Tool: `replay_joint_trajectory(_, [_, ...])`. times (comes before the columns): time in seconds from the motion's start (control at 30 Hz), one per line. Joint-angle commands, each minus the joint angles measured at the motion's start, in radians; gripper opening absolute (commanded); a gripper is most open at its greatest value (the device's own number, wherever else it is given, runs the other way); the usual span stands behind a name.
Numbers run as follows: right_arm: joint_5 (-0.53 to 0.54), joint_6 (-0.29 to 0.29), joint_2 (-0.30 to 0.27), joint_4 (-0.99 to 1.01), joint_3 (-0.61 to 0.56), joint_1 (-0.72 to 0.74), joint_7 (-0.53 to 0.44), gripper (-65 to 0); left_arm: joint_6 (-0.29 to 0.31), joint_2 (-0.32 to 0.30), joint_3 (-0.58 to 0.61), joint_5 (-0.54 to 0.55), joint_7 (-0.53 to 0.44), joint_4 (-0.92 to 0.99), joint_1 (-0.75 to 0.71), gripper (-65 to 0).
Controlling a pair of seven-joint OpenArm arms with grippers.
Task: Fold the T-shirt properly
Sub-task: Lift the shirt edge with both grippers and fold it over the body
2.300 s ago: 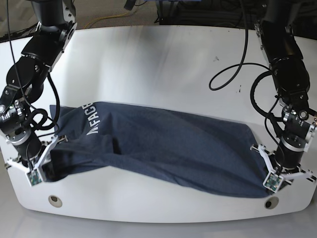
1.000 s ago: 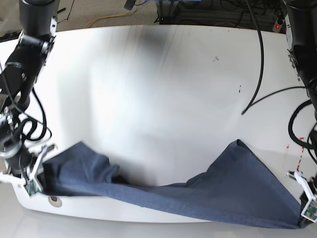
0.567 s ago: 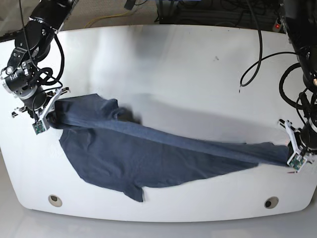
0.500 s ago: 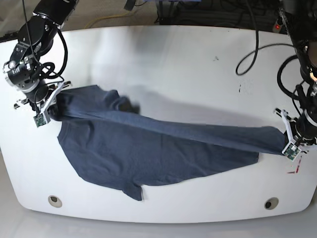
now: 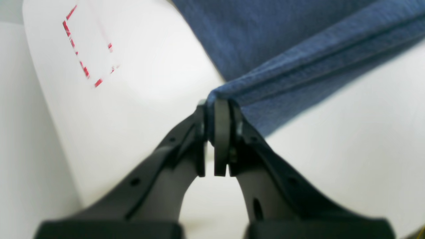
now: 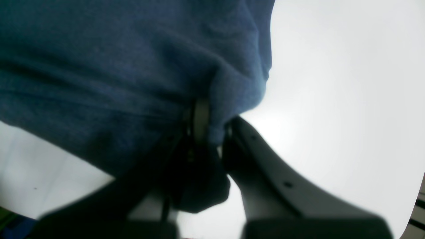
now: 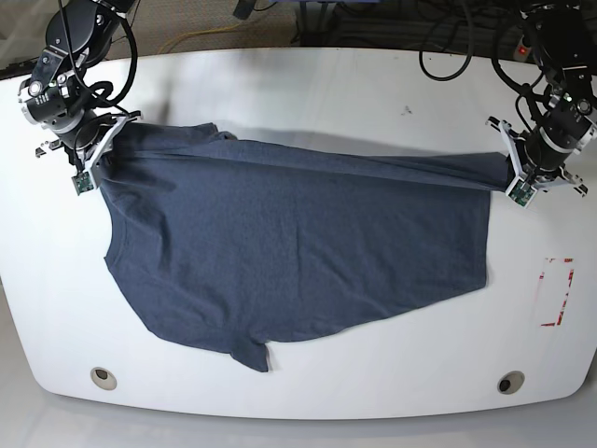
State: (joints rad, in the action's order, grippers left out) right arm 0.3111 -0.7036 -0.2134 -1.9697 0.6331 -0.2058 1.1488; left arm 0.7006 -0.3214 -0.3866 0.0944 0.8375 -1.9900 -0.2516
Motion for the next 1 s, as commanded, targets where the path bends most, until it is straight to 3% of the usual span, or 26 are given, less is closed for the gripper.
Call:
replay_joint_trajectory(0.0, [-0.007, 0.005, -0.021, -0.018, 0.004, 0.016, -0.014, -65.0, -0.011, 0.017, -0.004, -0.055, -0.056, -0.002, 0.013, -65.0])
replay_joint_trajectory(0.23, [-0.06, 0.005, -0.031, 0.037, -0.077, 0.168, -0.01, -65.0, -0.011, 0.094, 0.039, -0.201, -0.09, 0.008, 0.162, -65.0])
replay_joint_trajectory(0.4, [-0.168, 0.005, -0.047, 0.114, -0.155, 0.337, -0.01, -65.0, -0.011, 0.1, 0.061, -0.269, -0.09, 0.044, 0.329, -65.0])
replay_joint_trajectory(0.57, [-0.195, 0.005, -0.077, 0.18, -0.206, 0.498, -0.01, -65.0, -0.011, 0.09, 0.062, -0.272, -0.09, 0.103, 0.493, -65.0])
replay_joint_trajectory(0.73, [-0.197, 0.005, -0.146, 0.235, -0.313, 0.688, 0.001, -65.0, -0.005, 0.014, 0.068, -0.265, -0.088, 0.18, 0.691, -65.0])
replay_joint_trajectory(0.97, [-0.194, 0.005, -0.197, 0.281, -0.434, 0.968, 0.046, -65.0, -0.002, -0.071, 0.096, -0.264, -0.088, 0.306, 0.966, -65.0])
